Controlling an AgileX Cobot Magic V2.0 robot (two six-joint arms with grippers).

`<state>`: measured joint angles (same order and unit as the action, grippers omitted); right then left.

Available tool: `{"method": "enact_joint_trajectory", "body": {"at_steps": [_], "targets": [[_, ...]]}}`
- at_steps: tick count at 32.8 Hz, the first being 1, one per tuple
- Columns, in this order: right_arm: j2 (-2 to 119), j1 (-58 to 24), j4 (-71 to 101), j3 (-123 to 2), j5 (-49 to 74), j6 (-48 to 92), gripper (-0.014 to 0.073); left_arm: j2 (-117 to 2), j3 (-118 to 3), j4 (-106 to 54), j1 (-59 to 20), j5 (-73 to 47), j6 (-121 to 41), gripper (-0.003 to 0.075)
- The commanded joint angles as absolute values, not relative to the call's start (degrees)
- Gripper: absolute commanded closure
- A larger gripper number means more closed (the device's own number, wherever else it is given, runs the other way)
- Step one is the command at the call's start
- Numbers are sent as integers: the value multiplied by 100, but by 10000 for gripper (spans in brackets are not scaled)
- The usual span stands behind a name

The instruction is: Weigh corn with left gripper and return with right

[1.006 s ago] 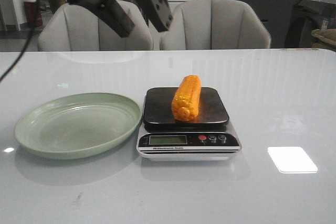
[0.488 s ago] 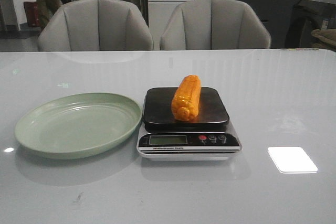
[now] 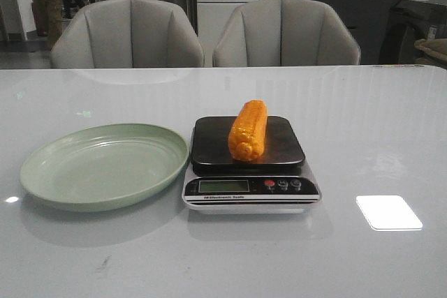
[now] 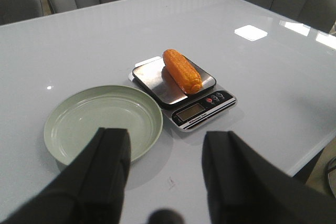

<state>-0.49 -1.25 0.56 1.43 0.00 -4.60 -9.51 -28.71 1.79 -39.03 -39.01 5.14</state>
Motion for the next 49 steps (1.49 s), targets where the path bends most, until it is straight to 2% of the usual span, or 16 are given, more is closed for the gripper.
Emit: {"method": "enact_joint_trajectory", "body": {"at_steps": [1, 4, 16, 24, 30, 42, 49], "targets": [[-165, -100, 0, 210, -464, -453, 428, -543, -2768, 190, -3926, -3571, 515, 492], [-165, -100, 0, 210, -464, -453, 428, -188, -2618, 190, -3926, -3580, 515, 616], [-160, -100, 0, 210, -520, -453, 428, -42, -2575, 190, -3926, -3580, 515, 606], [-160, -100, 0, 190, -1355, -448, 428, -42, -2575, 190, -3926, -3580, 515, 606], [-62, -107, 0, -271, -1187, -448, 428, -42, -2575, 190, -3926, -3580, 515, 606], [1606, -107, 0, -2206, 416, -451, 428, -42, -2575, 199, -3938, -3580, 515, 606], [2194, -107, 0, -2686, 1527, -451, 428, -42, -2575, 199, -3938, -3580, 515, 606]]}}
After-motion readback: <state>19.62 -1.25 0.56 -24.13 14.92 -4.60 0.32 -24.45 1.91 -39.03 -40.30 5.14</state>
